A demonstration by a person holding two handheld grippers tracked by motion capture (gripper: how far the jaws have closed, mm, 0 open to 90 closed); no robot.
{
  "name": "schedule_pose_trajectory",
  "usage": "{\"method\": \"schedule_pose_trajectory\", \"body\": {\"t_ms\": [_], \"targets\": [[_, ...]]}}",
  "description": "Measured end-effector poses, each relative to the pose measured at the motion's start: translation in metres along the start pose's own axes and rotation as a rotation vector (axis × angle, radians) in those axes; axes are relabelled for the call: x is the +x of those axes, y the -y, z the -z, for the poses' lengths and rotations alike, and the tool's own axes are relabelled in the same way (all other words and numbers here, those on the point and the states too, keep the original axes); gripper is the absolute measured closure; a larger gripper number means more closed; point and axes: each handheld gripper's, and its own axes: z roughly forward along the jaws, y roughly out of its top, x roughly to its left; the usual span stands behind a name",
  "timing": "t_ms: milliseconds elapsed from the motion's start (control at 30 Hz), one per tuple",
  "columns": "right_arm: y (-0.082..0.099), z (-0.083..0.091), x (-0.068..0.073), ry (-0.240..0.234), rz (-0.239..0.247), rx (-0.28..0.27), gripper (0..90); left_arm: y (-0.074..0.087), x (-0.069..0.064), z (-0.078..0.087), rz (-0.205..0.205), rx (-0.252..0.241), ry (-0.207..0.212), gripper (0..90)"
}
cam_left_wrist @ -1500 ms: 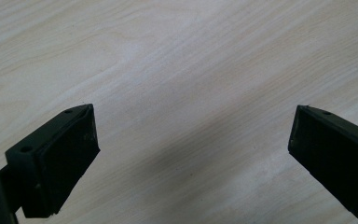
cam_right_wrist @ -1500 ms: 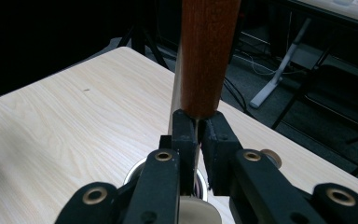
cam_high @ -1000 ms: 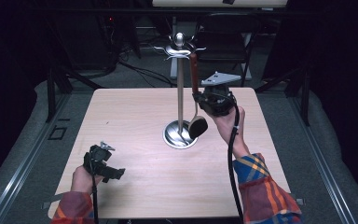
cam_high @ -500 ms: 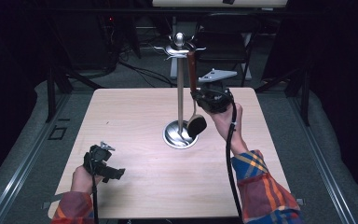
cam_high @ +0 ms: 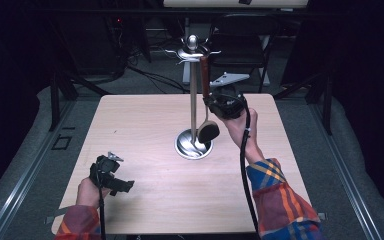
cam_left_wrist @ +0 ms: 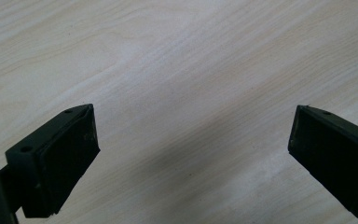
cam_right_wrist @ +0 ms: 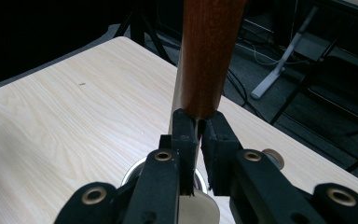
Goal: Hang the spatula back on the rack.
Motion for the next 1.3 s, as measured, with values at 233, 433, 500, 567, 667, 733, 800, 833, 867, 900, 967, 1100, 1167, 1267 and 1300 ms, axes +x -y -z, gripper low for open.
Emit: {"method": "schedule_pose_trajectory", "body": {"t_ms": [233,433,500,567,667,733,800,833,867,900,967,1100,1167,1267,1300], "targets": [[-0.0023,-0.0034,0.0024,-0.005,0.011,0.008,83.3,-0.0002,-0.0001,0.0001,-0.003,0.000,0.001,1.3],[-0.0045,-0.0049,0.0046,-0.011,0.025,0.019,82.7,-0.0002,-0.0002,-0.0001,-0.003,0.000,0.001,1.3],[-0.0050,-0.0050,0.0047,-0.009,0.034,0.023,82.1,-0.0002,-0.0002,-0.0001,-0.005,0.000,0.001,1.3],[-0.0057,-0.0043,0.0060,-0.008,0.036,0.027,81.5,-0.0001,-0.0001,-0.0002,-0.004,0.000,0.002,1.4],[-0.0060,-0.0041,0.0066,-0.014,0.041,0.029,81.2,-0.0002,-0.0001,-0.0003,-0.008,0.002,0.004,1.5],[-0.0062,-0.0034,0.0064,-0.013,0.042,0.034,80.4,-0.0002,-0.0003,-0.0004,-0.007,0.001,0.004,1.5],[-0.0064,-0.0025,0.0057,-0.017,0.043,0.045,78.3,-0.0002,-0.0002,-0.0003,-0.007,0.002,0.004,1.5],[-0.0063,-0.0022,0.0054,-0.021,0.042,0.048,76.6,-0.0002,-0.0002,-0.0002,-0.007,0.002,0.004,1.5],[-0.0062,-0.0021,0.0051,-0.027,0.042,0.058,73.3,-0.0003,-0.0002,-0.0003,-0.007,0.002,0.004,1.5],[-0.0060,-0.0023,0.0050,-0.033,0.039,0.064,71.0,-0.0002,-0.0003,-0.0004,-0.007,0.001,0.004,1.5],[-0.0057,-0.0016,0.0046,-0.039,0.045,0.079,69.5,-0.0002,-0.0002,-0.0004,-0.007,0.003,0.004,1.5],[-0.0047,-0.0008,0.0041,-0.052,0.031,0.106,60.7,-0.0001,-0.0004,-0.0003,-0.008,0.001,0.005,1.5],[-0.0038,-0.0007,0.0034,-0.061,0.023,0.114,55.2,-0.0002,-0.0004,-0.0003,-0.007,0.001,0.005,1.5],[-0.0016,-0.0013,0.0030,-0.082,0.025,0.139,47.6,-0.0001,-0.0003,-0.0004,-0.007,0.001,0.005,1.5],[-0.0002,-0.0016,0.0031,-0.086,0.029,0.148,44.9,-0.0001,-0.0004,-0.0003,-0.007,0.002,0.005,1.5]]}}
